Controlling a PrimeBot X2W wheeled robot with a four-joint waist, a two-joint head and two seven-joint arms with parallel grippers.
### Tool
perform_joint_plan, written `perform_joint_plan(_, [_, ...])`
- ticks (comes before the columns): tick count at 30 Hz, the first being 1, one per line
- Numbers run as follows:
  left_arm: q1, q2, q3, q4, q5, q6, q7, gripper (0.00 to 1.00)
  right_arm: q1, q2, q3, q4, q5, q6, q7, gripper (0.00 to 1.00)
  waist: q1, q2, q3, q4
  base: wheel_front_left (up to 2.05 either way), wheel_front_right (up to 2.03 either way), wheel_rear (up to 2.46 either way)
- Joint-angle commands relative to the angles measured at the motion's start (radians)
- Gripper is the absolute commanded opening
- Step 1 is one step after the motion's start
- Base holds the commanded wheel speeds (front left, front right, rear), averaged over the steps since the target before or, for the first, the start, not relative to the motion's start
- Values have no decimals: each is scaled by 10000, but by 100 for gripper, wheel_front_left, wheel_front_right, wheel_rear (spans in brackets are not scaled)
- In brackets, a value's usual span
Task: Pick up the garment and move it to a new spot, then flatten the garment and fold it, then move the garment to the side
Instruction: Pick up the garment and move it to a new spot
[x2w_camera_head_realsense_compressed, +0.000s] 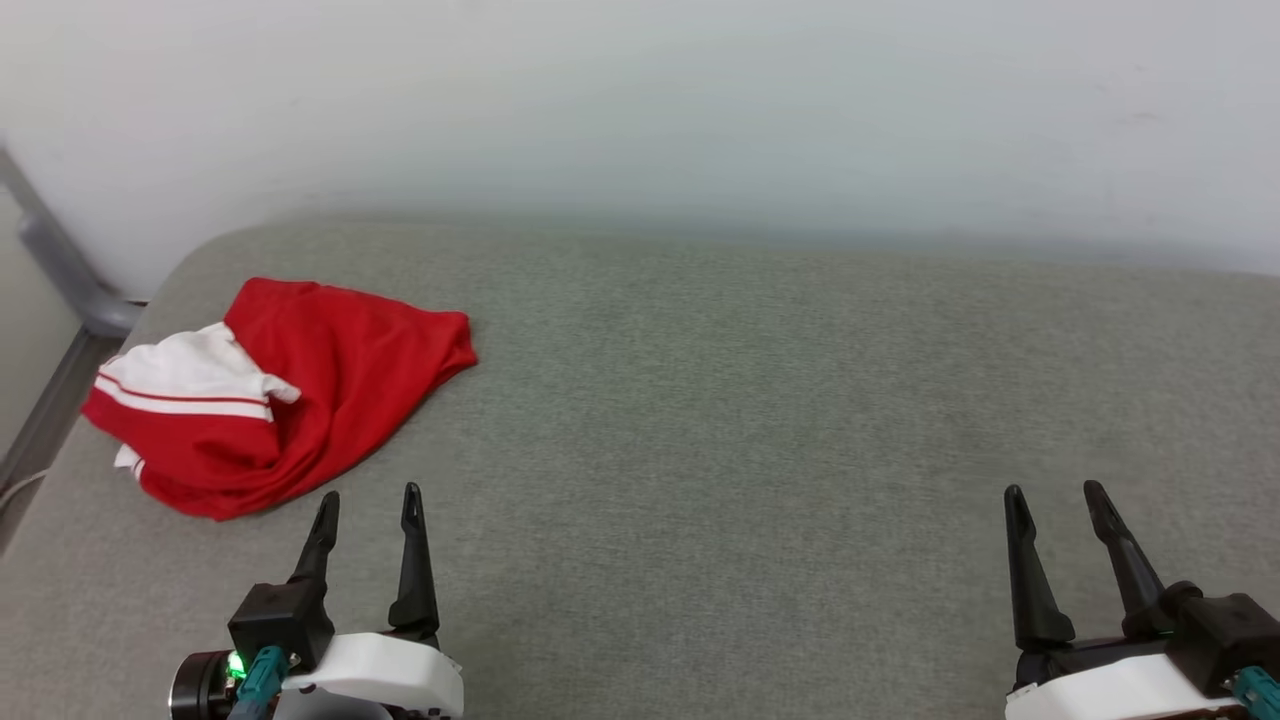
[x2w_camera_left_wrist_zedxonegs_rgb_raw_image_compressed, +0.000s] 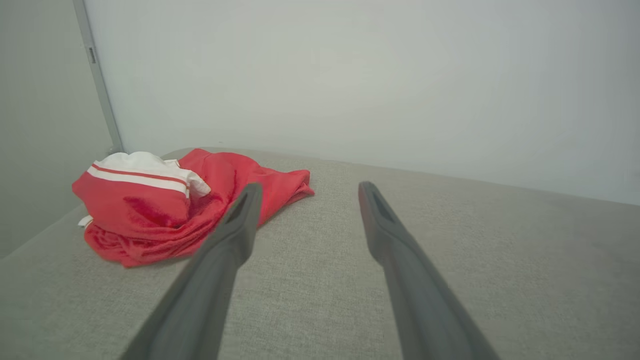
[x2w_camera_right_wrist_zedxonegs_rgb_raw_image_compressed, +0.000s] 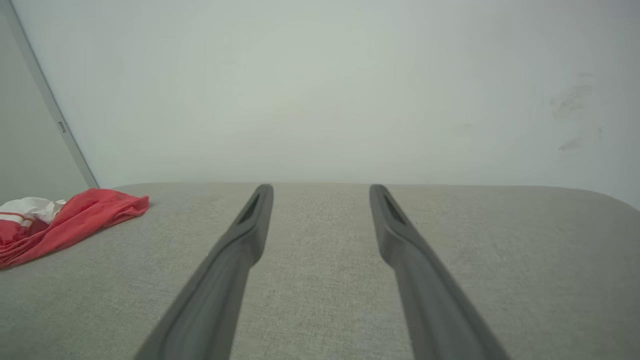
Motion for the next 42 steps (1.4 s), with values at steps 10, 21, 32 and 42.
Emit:
perform_joint_plan(10, [-138, 16, 228, 14, 33, 99, -26, 100, 22, 9, 125, -60, -224, -7, -23, 100, 0, 0, 203, 1317, 0, 0, 0])
perform_joint_plan(21, [-148, 14, 429, 20, -134, 157, -28, 100, -94, 9, 262, -96, -485, -7, -23, 100, 0, 0, 327, 2425, 0, 0, 0])
perform_joint_plan(32, [-86, 13, 568, 7, -257, 194, -26, 100, -136, 9, 290, -138, -664, -7, -23, 100, 0, 0, 485, 3430, 0, 0, 0])
perform_joint_plan(42, [-42, 14, 736, 69, -326, 123, -26, 100, -179, 9, 368, -107, -740, -7, -23, 100, 0, 0, 514, 3680, 0, 0, 0])
